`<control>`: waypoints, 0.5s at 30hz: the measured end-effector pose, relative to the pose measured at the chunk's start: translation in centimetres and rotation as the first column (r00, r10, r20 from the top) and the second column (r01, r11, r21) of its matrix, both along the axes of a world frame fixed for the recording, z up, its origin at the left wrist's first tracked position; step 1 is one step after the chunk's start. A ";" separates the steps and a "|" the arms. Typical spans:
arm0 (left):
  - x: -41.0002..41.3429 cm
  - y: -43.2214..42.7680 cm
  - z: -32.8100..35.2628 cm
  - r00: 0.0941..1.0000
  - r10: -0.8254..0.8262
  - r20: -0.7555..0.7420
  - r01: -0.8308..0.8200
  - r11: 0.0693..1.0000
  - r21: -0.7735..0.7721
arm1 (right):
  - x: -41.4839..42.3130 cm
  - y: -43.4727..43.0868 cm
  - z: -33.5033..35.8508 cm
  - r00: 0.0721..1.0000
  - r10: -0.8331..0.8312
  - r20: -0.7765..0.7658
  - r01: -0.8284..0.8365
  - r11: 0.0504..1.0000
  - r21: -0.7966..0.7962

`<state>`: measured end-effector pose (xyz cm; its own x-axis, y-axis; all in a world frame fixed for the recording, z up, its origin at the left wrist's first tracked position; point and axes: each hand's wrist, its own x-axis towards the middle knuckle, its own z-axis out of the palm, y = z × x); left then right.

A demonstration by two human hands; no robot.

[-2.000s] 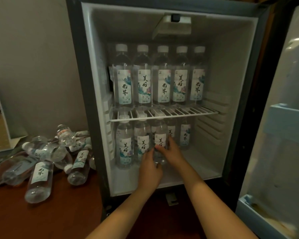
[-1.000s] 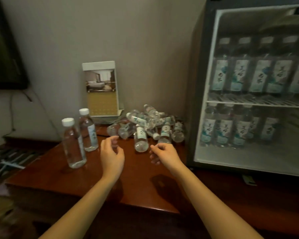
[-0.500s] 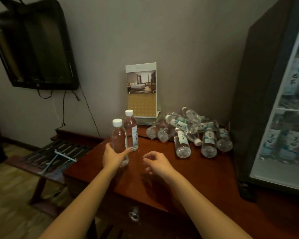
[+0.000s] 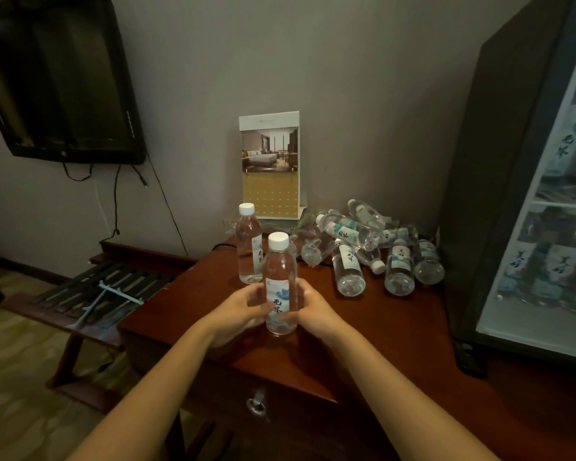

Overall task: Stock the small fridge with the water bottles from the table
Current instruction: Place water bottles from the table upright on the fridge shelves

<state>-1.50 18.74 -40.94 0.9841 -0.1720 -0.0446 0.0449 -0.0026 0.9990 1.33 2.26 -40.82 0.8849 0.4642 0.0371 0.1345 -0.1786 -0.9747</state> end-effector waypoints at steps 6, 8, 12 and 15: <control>-0.1 -3.6 -0.9 0.999 -0.027 0.020 0.028 1.000 -0.008 | -1.1 -3.6 -0.7 0.999 -0.050 -0.010 0.050 0.999 -0.002; -0.2 -5.0 -0.9 0.999 -0.044 0.027 0.044 0.999 0.015 | -1.5 -5.2 -1.1 0.995 -0.094 -0.013 0.094 0.996 0.006; -0.2 -8.4 -0.6 0.994 -0.086 0.060 0.081 0.994 0.080 | -2.6 -8.9 -0.9 0.991 -0.133 -0.011 0.133 0.990 0.037; -0.4 -11.3 -0.4 0.991 -0.107 0.086 0.097 0.989 0.112 | -3.9 -12.2 -0.7 0.987 -0.161 -0.011 0.161 0.986 0.036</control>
